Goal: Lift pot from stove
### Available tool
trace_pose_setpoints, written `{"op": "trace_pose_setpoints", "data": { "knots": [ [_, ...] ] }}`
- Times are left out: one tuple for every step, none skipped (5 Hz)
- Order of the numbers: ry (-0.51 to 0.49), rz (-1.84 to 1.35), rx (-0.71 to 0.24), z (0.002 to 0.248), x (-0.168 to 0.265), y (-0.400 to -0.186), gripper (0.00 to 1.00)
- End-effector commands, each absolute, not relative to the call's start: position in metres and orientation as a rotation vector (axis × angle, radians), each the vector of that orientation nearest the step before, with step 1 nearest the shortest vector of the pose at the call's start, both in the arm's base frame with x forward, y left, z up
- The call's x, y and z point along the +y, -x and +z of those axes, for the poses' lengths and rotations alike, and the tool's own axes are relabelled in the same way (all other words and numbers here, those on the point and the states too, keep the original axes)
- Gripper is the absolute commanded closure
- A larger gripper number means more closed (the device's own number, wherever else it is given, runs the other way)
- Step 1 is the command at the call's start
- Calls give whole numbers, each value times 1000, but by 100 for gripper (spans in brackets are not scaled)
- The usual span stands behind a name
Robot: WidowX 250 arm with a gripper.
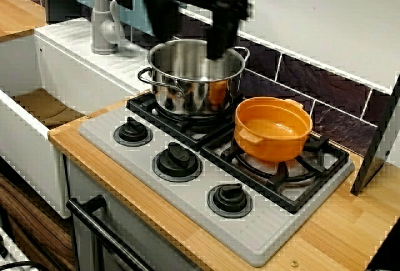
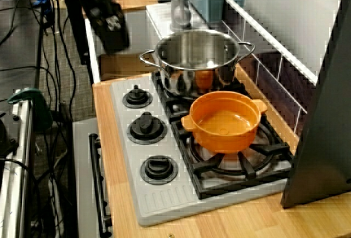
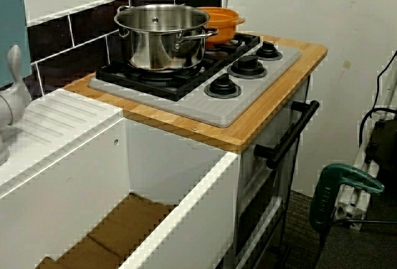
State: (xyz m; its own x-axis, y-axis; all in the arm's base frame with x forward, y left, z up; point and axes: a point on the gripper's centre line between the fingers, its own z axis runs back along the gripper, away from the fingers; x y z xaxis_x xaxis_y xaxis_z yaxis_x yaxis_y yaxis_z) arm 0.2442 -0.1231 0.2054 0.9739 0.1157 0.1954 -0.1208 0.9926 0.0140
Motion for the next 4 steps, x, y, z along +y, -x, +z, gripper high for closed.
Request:
{"op": "trace_pose_setpoints", "data": {
  "knots": [
    [-46,-213,-197,202,-163,-279,0],
    [-69,-272,-184,188,-171,-296,0],
    [-85,-298,-168,175,-178,-317,0],
    [-84,-281,-163,166,-184,-333,0]
  ]
}}
